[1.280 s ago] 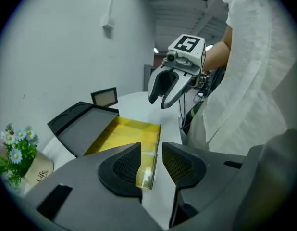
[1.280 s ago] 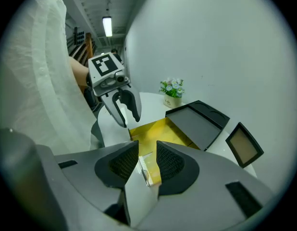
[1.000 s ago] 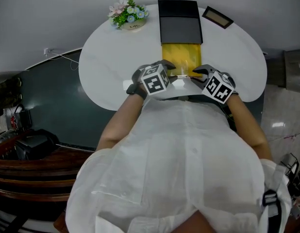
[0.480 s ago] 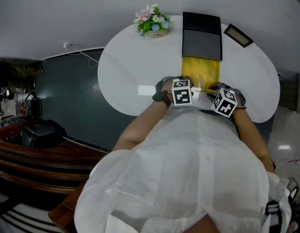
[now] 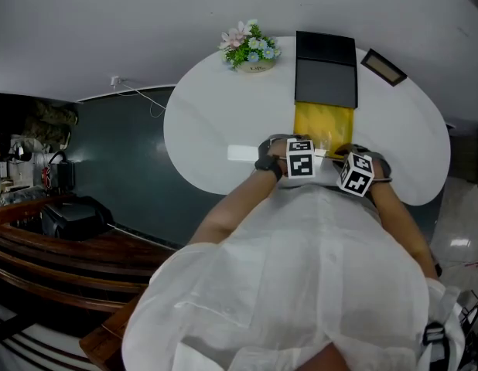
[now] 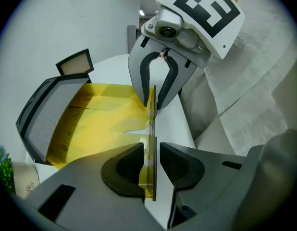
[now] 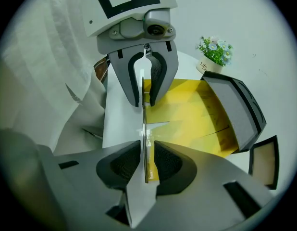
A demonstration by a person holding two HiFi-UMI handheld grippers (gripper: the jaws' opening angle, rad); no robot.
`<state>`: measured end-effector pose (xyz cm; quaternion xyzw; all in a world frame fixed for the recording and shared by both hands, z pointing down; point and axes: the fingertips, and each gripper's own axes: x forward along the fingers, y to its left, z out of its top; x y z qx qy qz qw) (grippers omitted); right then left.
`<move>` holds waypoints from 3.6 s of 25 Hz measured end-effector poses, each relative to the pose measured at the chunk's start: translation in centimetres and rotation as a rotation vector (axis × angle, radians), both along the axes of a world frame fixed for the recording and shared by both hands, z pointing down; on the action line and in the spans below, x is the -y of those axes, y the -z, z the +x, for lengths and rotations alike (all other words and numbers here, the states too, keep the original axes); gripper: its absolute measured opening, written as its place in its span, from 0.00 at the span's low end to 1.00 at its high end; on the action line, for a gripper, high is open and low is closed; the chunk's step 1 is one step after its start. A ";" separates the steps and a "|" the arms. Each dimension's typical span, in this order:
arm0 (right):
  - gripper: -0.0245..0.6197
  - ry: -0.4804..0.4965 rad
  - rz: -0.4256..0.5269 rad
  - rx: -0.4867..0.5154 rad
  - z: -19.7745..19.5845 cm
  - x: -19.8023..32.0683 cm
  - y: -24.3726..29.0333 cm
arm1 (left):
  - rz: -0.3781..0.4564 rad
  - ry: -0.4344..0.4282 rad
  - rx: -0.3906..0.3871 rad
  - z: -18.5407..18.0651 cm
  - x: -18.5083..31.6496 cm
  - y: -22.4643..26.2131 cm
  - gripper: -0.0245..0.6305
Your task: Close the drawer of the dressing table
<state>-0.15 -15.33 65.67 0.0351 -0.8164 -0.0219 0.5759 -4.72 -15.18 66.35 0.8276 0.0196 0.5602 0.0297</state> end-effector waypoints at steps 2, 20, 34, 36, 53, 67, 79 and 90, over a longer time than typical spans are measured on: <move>0.17 0.001 -0.004 -0.004 0.0 -0.1 -0.3 | -0.004 -0.008 0.014 -0.1 -0.2 -0.4 0.19; 0.08 0.019 -0.001 -0.020 -0.1 -0.2 -0.5 | -0.011 0.062 0.017 -0.2 -0.2 -0.5 0.10; 0.08 -0.020 -0.036 -0.007 0.4 0.9 1.5 | -0.001 0.100 -0.001 0.0 1.0 1.8 0.10; 0.08 -0.018 -0.032 -0.010 0.5 1.2 1.6 | -0.004 0.106 -0.005 0.0 1.3 1.9 0.10; 0.08 -0.047 0.036 -0.020 0.5 4.5 1.2 | 0.028 0.130 0.003 0.1 4.6 1.5 0.10; 0.08 -0.039 0.086 -0.026 0.6 7.0 1.1 | 0.057 0.129 -0.015 0.0 7.1 1.5 0.10; 0.23 -0.053 0.201 -0.035 0.8 9.7 1.5 | 0.243 0.123 0.003 -0.4 10.5 1.9 0.34; 0.49 0.011 0.304 -0.012 0.8 11.4 2.4 | 0.348 0.088 -0.007 -0.6 12.3 2.8 0.60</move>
